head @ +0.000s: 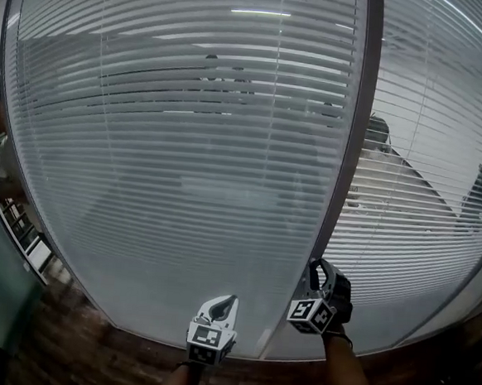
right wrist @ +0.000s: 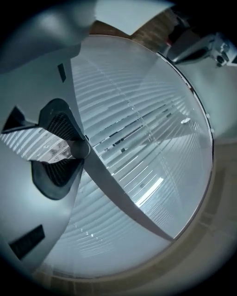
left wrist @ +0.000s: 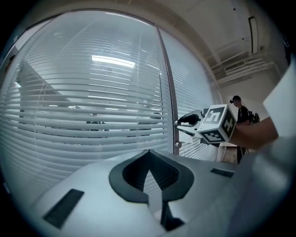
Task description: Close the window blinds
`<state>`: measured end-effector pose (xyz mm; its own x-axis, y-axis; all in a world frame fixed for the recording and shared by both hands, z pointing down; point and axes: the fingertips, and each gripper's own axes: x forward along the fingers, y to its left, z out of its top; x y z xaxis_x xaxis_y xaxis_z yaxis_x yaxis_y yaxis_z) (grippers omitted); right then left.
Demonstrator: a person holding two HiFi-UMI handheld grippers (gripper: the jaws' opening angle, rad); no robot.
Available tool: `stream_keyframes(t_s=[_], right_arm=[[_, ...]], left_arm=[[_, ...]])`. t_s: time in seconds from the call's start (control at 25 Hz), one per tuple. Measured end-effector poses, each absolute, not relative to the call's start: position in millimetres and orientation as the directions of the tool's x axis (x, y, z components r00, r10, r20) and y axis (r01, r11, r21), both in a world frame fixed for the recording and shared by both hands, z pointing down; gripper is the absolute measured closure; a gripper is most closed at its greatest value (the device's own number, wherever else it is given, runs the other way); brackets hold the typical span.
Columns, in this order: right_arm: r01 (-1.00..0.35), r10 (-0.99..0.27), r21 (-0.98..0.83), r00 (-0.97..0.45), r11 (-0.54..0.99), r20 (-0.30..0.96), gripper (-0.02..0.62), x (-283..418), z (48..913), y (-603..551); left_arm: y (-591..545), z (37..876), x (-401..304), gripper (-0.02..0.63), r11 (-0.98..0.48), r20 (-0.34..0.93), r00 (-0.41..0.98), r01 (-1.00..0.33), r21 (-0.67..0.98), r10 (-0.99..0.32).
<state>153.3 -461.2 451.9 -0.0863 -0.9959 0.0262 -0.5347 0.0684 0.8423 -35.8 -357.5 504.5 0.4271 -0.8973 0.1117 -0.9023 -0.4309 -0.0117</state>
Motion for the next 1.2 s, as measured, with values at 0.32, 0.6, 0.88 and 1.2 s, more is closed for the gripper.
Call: stream_keyframes(t_s=[0.32,0.6,0.88,1.2], right_arm=[[-0.077,-0.992,0.996,-0.123,0.050,0.041,0.468,150.6,456.4,-460.4],[0.249,-0.985,0.968,-0.158,0.026,0.067,0.468,144.5,460.4,-458.9],[0.520,-0.987,0.854,-0.135,0.004,0.088,0.468,146.9,467.6,-455.9],[0.569,-0.989,0.823,-0.130,-0.015,0.073,0.468,148.5,467.6,-456.4]], left_arm=[[-354.3,503.9,-31.1,0.605,-0.445,0.111,0.441,-0.895,-0.014,-0.891],[-354.3,508.7,-34.9,0.604,-0.444,0.125,0.438,-0.896,-0.023,-0.890],[-348.6,504.4,-31.4,0.606,-0.448,0.114,0.444,-0.894,-0.015,-0.889],[-347.8,508.1,-36.4,0.604,-0.442,0.123,0.436,-0.897,-0.029,-0.892]])
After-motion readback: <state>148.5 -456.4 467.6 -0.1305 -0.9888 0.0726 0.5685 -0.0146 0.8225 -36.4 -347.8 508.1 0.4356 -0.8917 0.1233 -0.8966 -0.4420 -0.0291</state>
